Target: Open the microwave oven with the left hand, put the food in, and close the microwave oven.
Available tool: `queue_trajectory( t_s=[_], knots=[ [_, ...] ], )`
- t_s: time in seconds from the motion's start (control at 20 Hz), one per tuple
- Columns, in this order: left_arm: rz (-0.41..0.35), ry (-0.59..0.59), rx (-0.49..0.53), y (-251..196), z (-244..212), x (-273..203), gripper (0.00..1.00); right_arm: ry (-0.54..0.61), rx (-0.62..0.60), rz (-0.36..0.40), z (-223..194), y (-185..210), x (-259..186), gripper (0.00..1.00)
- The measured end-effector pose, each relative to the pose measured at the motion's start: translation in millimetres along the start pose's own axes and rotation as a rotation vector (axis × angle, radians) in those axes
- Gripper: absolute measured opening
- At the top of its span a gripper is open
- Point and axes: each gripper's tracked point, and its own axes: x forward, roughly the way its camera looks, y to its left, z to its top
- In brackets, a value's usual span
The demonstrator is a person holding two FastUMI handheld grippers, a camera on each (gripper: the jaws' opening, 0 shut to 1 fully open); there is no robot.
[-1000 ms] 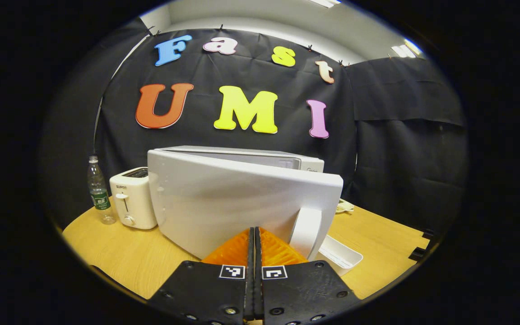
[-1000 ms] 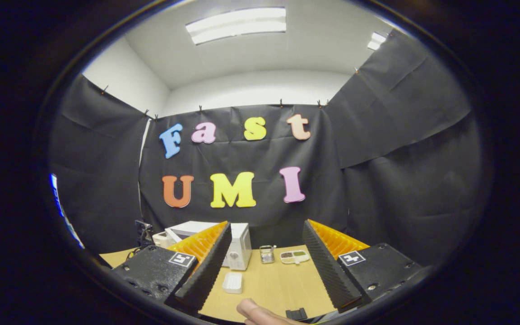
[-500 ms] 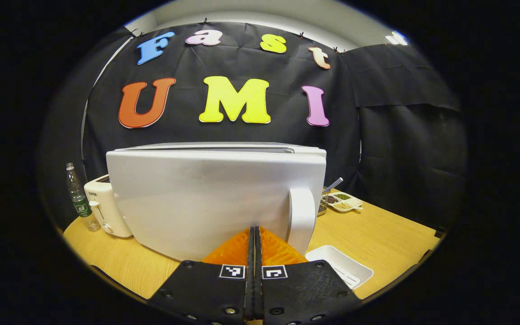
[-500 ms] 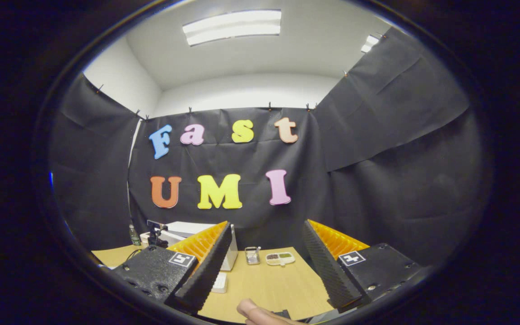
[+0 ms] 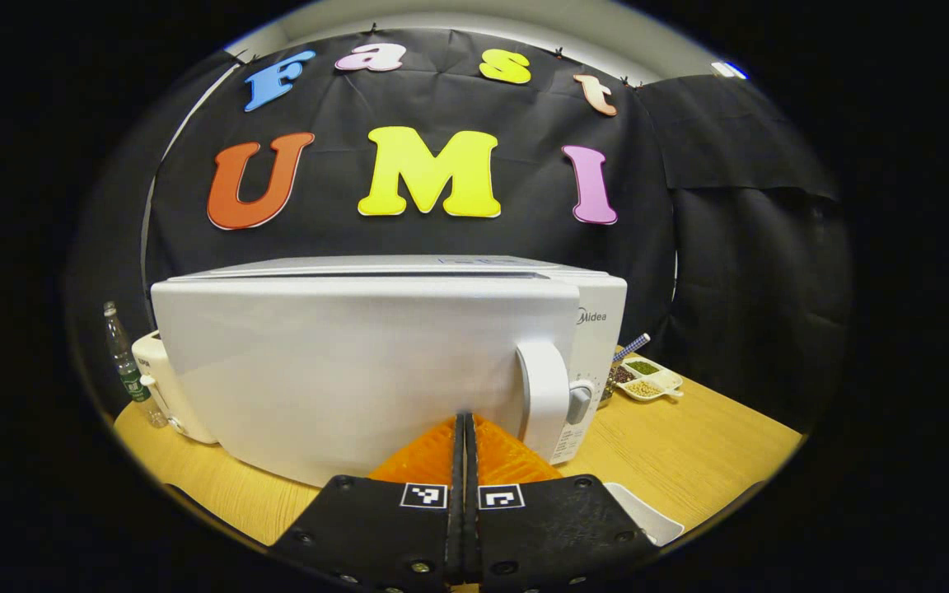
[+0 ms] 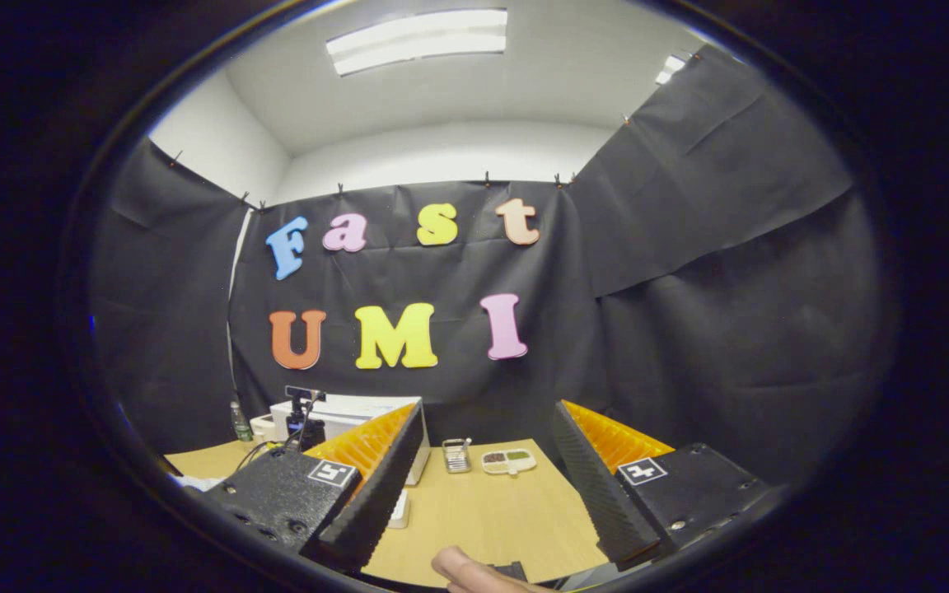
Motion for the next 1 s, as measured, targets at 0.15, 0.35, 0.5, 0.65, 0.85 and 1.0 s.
queue_trajectory(
  t_s=[0.15,0.35,0.5,0.65,0.85,1.0],
  knots=[
    [0.038,0.0,0.05,4.5,3.5,14.0,0.0,0.015,0.002,-0.002,-7.3,-2.3,6.6,0.9],
    [0.05,-0.01,0.066,0.5,6.5,25.2,0.02,0.031,0.005,-0.008,-11.7,-4.2,12.4,1.0],
    [0.043,0.0,0.076,0.3,3.9,24.7,0.02,0.039,0.005,-0.01,-12.1,-2.4,13.2,1.0],
    [0.038,0.002,0.074,-0.2,4.4,24.4,0.01,0.042,0.004,-0.012,-11.4,0.4,11.8,1.0],
    [0.095,-0.003,0.092,5.7,7.3,19.5,0.01,0.039,-0.008,-0.015,-8.8,2.3,11.6,0.9],
    [0.062,-0.042,0.06,-6.7,21.1,0.0,0.01,0.029,-0.01,-0.022,-5.9,3.0,16.8,0.9]
  ],
)
